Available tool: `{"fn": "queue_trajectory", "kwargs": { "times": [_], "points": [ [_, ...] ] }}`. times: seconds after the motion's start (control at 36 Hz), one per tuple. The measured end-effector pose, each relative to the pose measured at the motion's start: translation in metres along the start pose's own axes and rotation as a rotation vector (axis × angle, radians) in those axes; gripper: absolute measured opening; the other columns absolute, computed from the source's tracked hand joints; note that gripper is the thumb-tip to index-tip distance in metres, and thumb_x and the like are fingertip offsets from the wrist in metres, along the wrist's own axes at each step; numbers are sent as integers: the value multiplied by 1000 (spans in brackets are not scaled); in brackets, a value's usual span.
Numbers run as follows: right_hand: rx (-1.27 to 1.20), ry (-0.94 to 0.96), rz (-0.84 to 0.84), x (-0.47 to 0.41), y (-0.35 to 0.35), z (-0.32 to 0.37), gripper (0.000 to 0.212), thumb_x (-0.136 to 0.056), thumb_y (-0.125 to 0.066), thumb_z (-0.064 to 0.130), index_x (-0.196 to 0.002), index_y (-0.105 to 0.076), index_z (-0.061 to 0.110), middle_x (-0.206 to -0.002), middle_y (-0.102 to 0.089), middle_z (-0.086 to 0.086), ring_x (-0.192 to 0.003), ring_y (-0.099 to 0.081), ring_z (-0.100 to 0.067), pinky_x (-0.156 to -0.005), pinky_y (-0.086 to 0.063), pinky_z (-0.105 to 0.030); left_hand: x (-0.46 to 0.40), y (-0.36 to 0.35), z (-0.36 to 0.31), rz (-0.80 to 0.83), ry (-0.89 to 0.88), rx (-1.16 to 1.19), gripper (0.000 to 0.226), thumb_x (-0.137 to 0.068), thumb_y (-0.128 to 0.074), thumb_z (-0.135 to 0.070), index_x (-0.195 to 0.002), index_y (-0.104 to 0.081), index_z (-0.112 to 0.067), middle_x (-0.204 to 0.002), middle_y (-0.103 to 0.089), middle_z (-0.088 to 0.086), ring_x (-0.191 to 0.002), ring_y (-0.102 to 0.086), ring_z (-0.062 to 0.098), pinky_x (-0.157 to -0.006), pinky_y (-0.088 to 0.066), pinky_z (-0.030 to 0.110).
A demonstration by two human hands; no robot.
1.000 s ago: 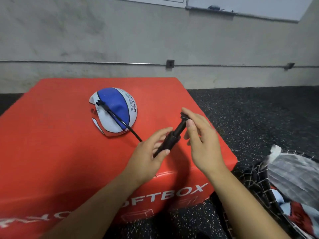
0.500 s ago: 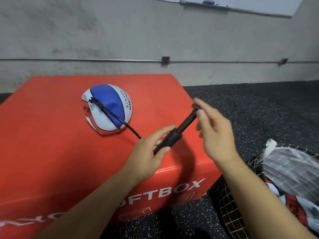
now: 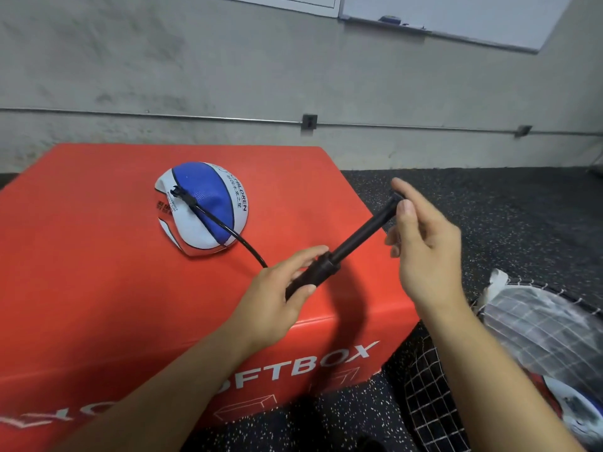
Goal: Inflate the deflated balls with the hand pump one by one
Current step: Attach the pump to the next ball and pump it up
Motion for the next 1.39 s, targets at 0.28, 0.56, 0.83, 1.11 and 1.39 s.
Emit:
{"fn": "queue_trajectory", "kwargs": {
  "times": [0.28,0.56,0.83,1.11,1.39],
  "points": [
    [85,15,190,27,-47,-26,33,-108,-52,33,-139,-65,35,-113,-66,21,-81,-61,-5,-79,-50,-29,-2,7,1,-57,-3,38,70,-98,-65,1,-141,-52,-53,-134,-66,-12,-123,-62,-4,-104,-45,12],
    [114,-21,306,41,-47,-37,37,-106,-53,39,-142,-62,41,-117,-64,24,-90,-61,1,-93,-56,-46,-3,2,-2,-31,-13,21,65,-98,-65,2,-143,-53,-43,-130,-67,-26,-122,-63,-7,-99,-45,7],
    [9,-9,85,10,5,-21,34,-108,-56,26,-138,-65,38,-101,-69,9,-66,-59,-7,-68,-48,-22,-1,-4,-6,44,-28,-62,67,-99,-62,-1,-151,-50,-42,-136,-67,-18,-129,-61,3,-115,-47,42],
    [-40,-64,-69,-4,37,-14,33,-111,-50,25,-140,-65,33,-81,-59,1,-64,-52,-10,-64,-43,-30,1,-6,-5,62,-37,-109,68,-99,-63,-5,-150,-48,-47,-135,-66,-20,-128,-61,2,-113,-48,43],
    [106,-4,63,18,-9,-5,32,-110,-50,21,-138,-65,27,-93,-63,-5,-53,-55,-7,-59,-44,-14,-1,-1,3,27,-21,-59,69,-97,-63,-2,-150,-49,-45,-135,-67,-16,-127,-63,4,-113,-49,44]
  ]
}}
Point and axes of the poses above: each hand's wrist, its own x-axis away from the middle knuckle, its own y-axis out of the back of the hand, z = x × y, the point moved 6 cm from there along -x, towards the middle knuckle
